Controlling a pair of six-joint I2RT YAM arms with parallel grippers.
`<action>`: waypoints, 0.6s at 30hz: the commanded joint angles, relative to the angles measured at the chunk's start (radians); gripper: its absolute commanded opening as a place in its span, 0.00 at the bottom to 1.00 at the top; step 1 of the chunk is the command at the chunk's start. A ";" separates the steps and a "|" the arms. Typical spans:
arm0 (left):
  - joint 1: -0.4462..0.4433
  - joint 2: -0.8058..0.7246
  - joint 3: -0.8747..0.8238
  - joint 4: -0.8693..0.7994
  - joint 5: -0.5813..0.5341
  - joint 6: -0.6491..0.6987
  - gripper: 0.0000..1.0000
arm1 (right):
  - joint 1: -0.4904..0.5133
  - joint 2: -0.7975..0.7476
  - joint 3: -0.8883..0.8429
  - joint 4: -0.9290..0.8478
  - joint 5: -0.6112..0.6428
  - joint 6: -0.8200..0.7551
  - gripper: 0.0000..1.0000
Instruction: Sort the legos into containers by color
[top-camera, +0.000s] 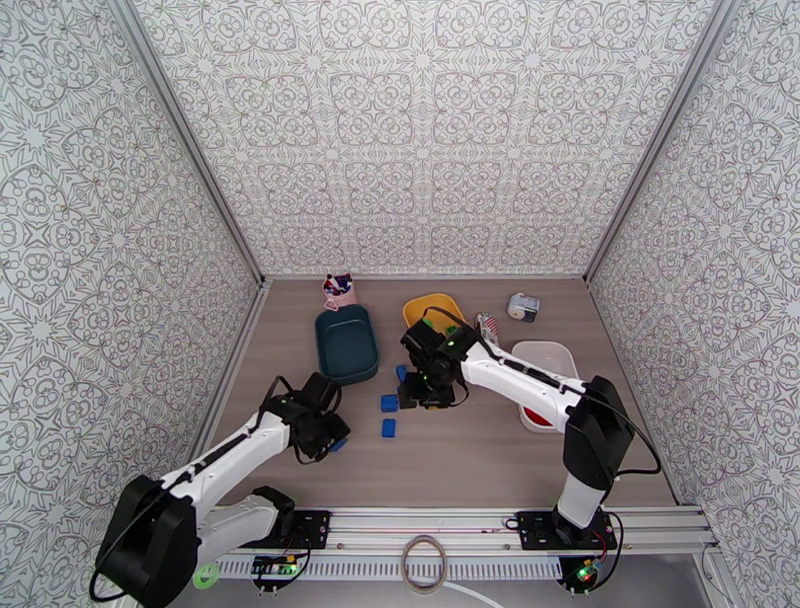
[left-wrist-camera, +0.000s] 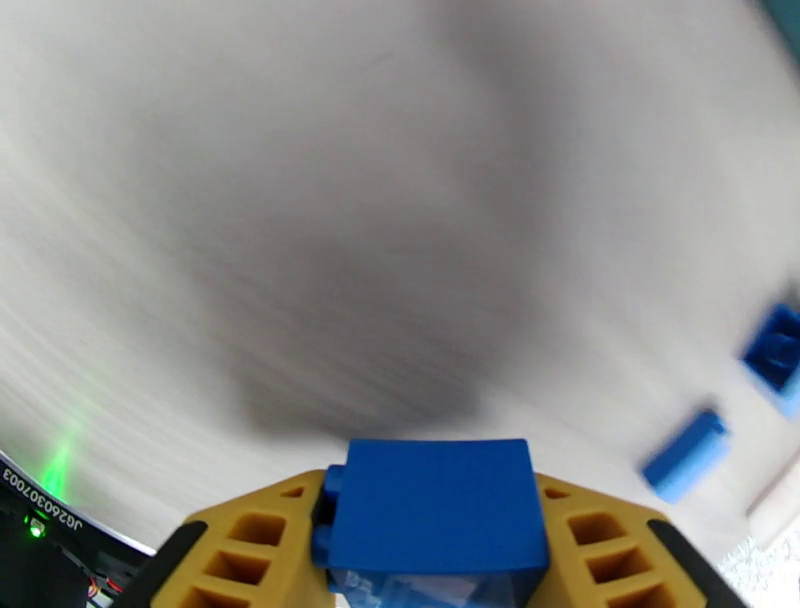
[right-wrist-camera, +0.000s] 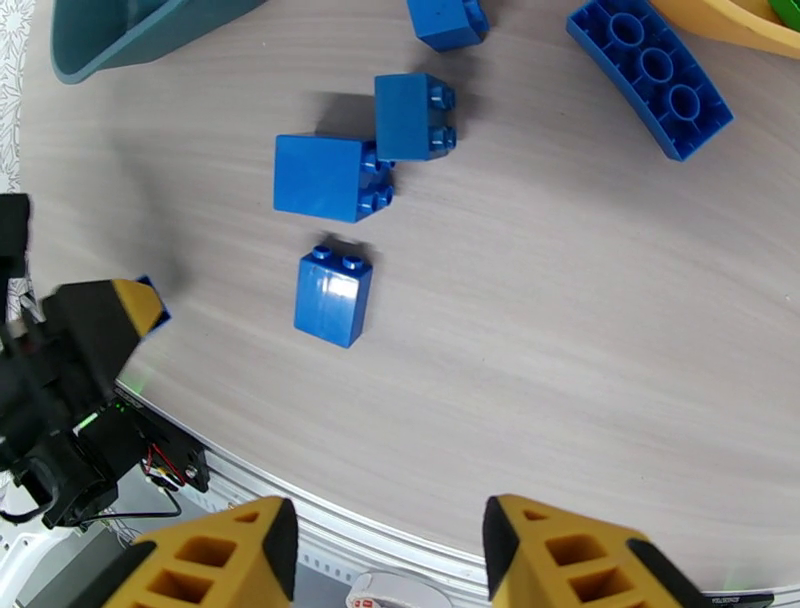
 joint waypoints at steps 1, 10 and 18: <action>0.039 -0.016 0.096 -0.027 0.032 0.085 0.41 | 0.000 -0.026 0.014 0.031 -0.019 0.023 0.54; 0.208 0.159 0.351 -0.008 0.095 0.251 0.43 | -0.014 -0.043 0.011 0.074 -0.047 0.059 0.54; 0.283 0.429 0.636 -0.030 0.107 0.389 0.49 | -0.035 -0.128 -0.075 0.070 -0.011 0.087 0.54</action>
